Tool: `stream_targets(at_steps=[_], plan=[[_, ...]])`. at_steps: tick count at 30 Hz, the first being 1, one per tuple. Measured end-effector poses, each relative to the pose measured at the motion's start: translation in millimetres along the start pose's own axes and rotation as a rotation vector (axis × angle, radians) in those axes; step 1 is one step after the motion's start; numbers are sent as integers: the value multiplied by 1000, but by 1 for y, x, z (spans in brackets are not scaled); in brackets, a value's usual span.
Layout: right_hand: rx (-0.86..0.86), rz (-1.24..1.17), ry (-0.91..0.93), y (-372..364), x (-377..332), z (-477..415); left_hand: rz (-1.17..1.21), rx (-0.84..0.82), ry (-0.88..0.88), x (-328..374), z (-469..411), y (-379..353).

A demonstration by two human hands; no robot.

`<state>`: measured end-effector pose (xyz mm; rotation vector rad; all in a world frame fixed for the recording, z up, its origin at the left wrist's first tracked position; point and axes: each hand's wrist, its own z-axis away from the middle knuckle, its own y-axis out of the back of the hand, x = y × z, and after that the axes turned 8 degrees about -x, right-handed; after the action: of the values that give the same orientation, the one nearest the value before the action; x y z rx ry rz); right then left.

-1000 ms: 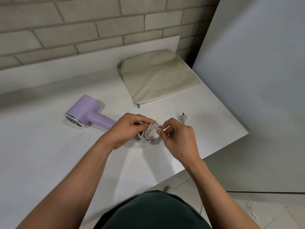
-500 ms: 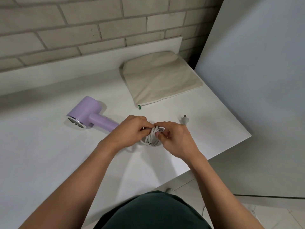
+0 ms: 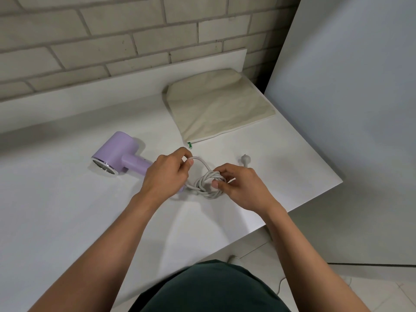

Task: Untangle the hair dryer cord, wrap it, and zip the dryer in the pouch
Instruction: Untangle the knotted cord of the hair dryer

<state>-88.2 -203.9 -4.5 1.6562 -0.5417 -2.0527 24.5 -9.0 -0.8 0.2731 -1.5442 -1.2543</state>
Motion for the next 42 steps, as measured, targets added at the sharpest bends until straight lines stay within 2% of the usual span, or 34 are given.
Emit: stream_targets(at_steps=[3, 7, 9, 13, 17, 23, 25, 29, 33, 37, 42], plan=[[8, -21, 14, 0, -1, 0, -81, 16, -68, -2, 1, -5], [32, -52, 24, -1, 1, 1, -255, -67, -446, 5, -2, -1], [68, -59, 29, -2, 1, 1, -360, -82, -514, 7, -4, 2], [133, -70, 17, -1, 1, -1, -471, 61, -433, 8, -7, -2], [46, -22, 24, 5, 5, -5, -440, 189, -288, 2, -6, -7], [78, 41, 46, 0, -1, -8, -371, 31, -87, -3, -3, -11], [83, 33, 40, -1, -2, -8, -308, 7, -170, -3, -1, -8], [101, 3, 43, -1, -1, -3, -375, -74, -478, -2, 1, -10], [131, -85, 3, -4, 4, 1, -400, 15, -502, 7, 2, -10], [174, -157, 4, -2, 3, 1, -511, 168, -383, 9, 2, -8], [36, -48, -25, 1, 11, 6, -291, 220, -63, -7, -3, 2]])
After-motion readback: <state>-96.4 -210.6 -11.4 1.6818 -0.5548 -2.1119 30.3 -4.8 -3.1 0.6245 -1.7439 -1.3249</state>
